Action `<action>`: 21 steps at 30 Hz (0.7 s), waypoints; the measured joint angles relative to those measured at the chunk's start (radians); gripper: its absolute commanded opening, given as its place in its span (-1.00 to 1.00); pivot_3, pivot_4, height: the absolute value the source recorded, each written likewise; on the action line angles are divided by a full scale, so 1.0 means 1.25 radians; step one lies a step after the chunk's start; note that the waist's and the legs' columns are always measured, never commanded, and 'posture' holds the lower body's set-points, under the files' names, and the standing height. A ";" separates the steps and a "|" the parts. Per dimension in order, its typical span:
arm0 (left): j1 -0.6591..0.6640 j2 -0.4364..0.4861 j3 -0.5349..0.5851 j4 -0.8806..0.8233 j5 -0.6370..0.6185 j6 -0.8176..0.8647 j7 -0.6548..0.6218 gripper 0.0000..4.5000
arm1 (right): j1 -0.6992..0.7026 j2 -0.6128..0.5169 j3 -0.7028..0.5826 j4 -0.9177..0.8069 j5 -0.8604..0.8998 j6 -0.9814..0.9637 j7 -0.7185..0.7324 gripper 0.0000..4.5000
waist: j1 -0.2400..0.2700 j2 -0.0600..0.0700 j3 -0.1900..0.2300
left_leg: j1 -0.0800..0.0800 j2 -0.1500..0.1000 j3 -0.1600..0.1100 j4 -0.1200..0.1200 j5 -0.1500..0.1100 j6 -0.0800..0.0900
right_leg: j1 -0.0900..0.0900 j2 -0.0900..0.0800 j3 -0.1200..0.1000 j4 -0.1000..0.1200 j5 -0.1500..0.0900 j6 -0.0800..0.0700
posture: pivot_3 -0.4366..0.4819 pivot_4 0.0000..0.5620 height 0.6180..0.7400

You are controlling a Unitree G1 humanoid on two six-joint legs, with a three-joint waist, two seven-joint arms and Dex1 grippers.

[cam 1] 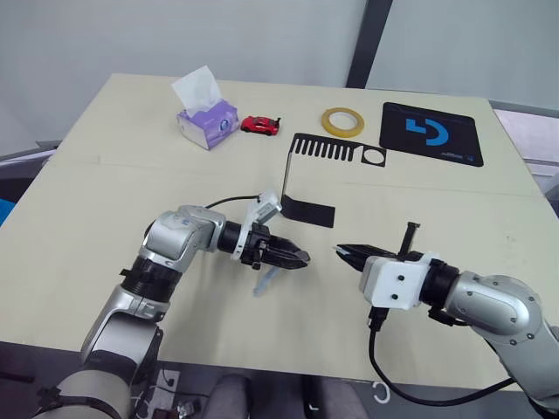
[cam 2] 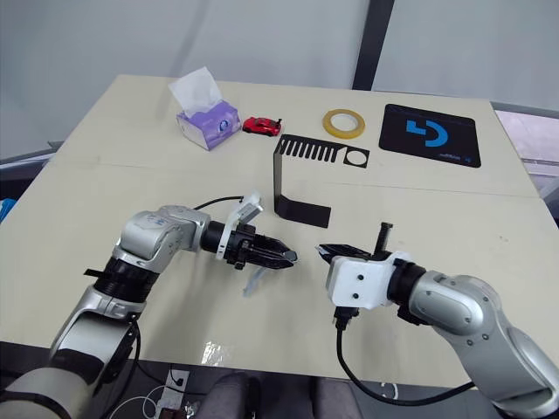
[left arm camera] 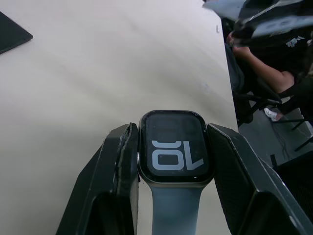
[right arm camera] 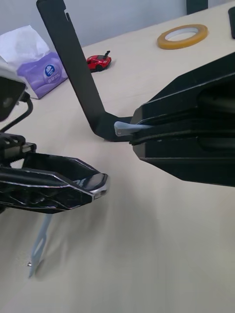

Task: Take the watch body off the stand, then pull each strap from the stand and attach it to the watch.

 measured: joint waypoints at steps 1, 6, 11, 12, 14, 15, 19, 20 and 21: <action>-0.006 -0.007 0.006 0.007 -0.002 0.005 0.005 -0.24 | -0.010 0.008 0.014 0.003 -0.012 0.001 0.001 -1.00 | 0.000 0.000 0.000 | 0.000 0.000 0.000 0.000 0.000 0.000 | 0.000 0.000 0.000 0.000 0.000 0.000 | -0.05 -0.47 0.97; -0.020 -0.012 0.008 0.034 -0.008 0.015 0.011 -0.24 | -0.030 0.038 0.062 0.018 -0.078 0.015 0.004 -1.00 | -0.001 0.000 0.000 | 0.000 0.000 0.000 0.000 0.000 -0.001 | -0.001 0.000 0.000 0.002 0.000 0.000 | -0.05 -0.47 0.97; -0.020 -0.013 0.013 0.035 -0.019 0.024 0.013 -0.24 | -0.030 0.060 0.075 0.019 -0.114 0.015 0.012 -1.00 | -0.001 0.000 0.000 | 0.000 0.000 0.000 0.001 0.000 -0.001 | -0.001 0.000 0.000 0.002 0.000 0.000 | -0.05 -0.47 0.97; -0.020 -0.013 0.013 0.035 -0.019 0.024 0.013 -0.24 | -0.029 0.062 0.075 0.020 -0.118 0.015 0.014 -1.00 | -0.001 0.000 0.000 | 0.000 0.000 0.000 0.001 0.000 -0.001 | -0.001 0.000 0.000 0.002 0.000 0.000 | -0.05 -0.47 0.97; -0.020 -0.013 0.013 0.035 -0.020 0.024 0.012 -0.24 | -0.026 0.064 0.075 0.022 -0.131 0.014 0.018 -1.00 | -0.001 0.000 0.000 | 0.000 0.000 0.000 0.001 0.000 -0.001 | -0.001 0.000 0.000 0.003 0.000 0.000 | -0.05 -0.47 0.97; -0.020 -0.012 0.013 0.036 -0.020 0.024 0.012 -0.24 | -0.024 0.066 0.075 0.024 -0.136 0.012 0.019 -1.00 | -0.001 0.000 0.000 | 0.000 0.000 0.000 0.001 0.000 -0.001 | -0.001 0.000 0.000 0.003 0.000 0.000 | -0.05 -0.47 0.97; -0.020 -0.012 0.014 0.038 -0.027 0.025 0.011 -0.24 | -0.017 0.067 0.075 0.028 -0.159 -0.003 0.023 -1.00 | -0.001 0.000 0.000 | 0.000 0.000 0.000 0.001 0.000 -0.001 | -0.001 0.000 0.000 0.003 0.000 0.000 | -0.05 -0.47 0.97; -0.020 -0.012 0.015 0.039 -0.030 0.026 0.011 -0.24 | -0.015 0.069 0.075 0.032 -0.164 -0.005 0.025 -1.00 | -0.001 0.000 0.000 | 0.000 0.000 0.000 0.001 0.000 -0.001 | -0.001 0.000 0.000 0.003 0.000 0.000 | -0.05 -0.47 0.97; -0.020 -0.012 0.016 0.041 -0.033 0.026 0.011 -0.24 | -0.013 0.071 0.075 0.036 -0.167 -0.006 0.027 -1.00 | -0.001 0.000 0.000 | 0.000 0.000 0.000 0.001 0.000 -0.001 | -0.001 0.000 0.000 0.003 0.000 0.000 | -0.05 -0.47 0.97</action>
